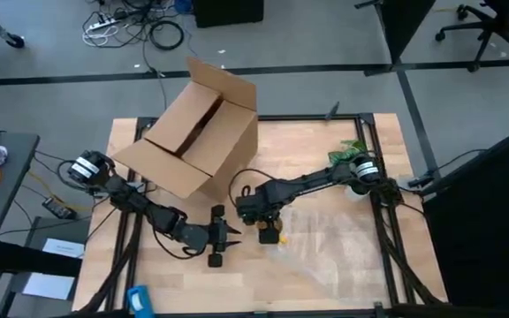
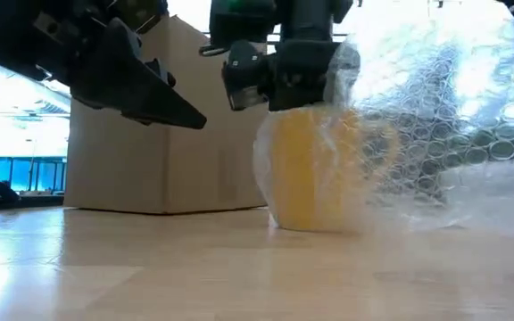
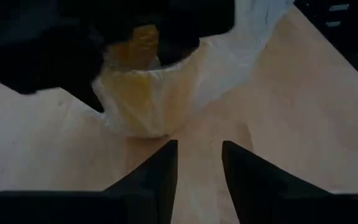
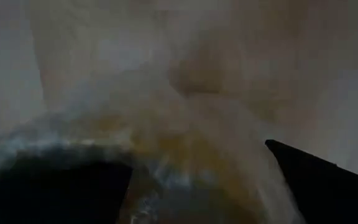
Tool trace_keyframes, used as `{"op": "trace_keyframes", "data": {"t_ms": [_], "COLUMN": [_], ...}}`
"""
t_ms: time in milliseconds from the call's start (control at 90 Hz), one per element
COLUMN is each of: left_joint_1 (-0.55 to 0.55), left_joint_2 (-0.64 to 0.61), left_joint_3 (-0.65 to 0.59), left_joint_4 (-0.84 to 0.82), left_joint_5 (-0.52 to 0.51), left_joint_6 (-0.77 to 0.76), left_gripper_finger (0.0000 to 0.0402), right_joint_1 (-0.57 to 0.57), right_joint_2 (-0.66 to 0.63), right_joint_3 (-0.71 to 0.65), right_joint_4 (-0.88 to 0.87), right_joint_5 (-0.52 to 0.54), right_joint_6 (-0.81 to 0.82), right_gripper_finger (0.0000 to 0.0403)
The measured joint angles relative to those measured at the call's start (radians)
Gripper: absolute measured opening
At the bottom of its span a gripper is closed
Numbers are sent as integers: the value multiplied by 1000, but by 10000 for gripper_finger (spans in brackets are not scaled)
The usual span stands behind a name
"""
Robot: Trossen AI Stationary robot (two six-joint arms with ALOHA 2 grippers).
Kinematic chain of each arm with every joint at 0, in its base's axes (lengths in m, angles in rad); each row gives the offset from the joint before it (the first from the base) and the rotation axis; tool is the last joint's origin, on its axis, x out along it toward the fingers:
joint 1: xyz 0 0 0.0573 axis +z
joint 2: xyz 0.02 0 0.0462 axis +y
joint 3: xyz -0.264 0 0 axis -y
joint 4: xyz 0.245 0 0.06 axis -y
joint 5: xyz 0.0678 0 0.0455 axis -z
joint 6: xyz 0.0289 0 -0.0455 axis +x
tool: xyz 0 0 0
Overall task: Wrap mug
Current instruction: Wrap the yellow mug with the bubble wrap
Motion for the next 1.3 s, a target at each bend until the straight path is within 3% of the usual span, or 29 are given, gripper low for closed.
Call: {"op": "trace_keyframes", "data": {"t_ms": [167,400,456,556,722,811,944,1044,1300], "left_joint_1": [0,2,4,15,70,108,156,180,183], "left_joint_2": [-1,-14,-15,-16,-16,-16,2,65,416], "left_joint_3": [0,0,0,0,24,68,159,245,598], "left_joint_4": [-33,-40,-37,-38,-51,-69,-98,-84,-67], "left_joint_5": [0,5,7,20,103,151,210,318,676], "left_joint_6": [-1,1,1,1,-5,14,77,123,180], "left_gripper_finger": [110,110,110,110,110,110,110,110,110], "right_joint_1": [39,120,143,192,319,378,454,500,592], "right_joint_2": [12,15,15,14,-6,-1,-3,-4,-4], "right_joint_3": [5,3,3,5,49,93,146,153,155], "right_joint_4": [24,33,43,69,74,79,147,193,240], "right_joint_5": [24,31,29,81,321,394,377,332,237], "right_joint_6": [-17,-65,-49,-20,-41,-101,-184,-225,-246], "right_gripper_finger": [235,44,17,16,7,5,4,4,3]}}
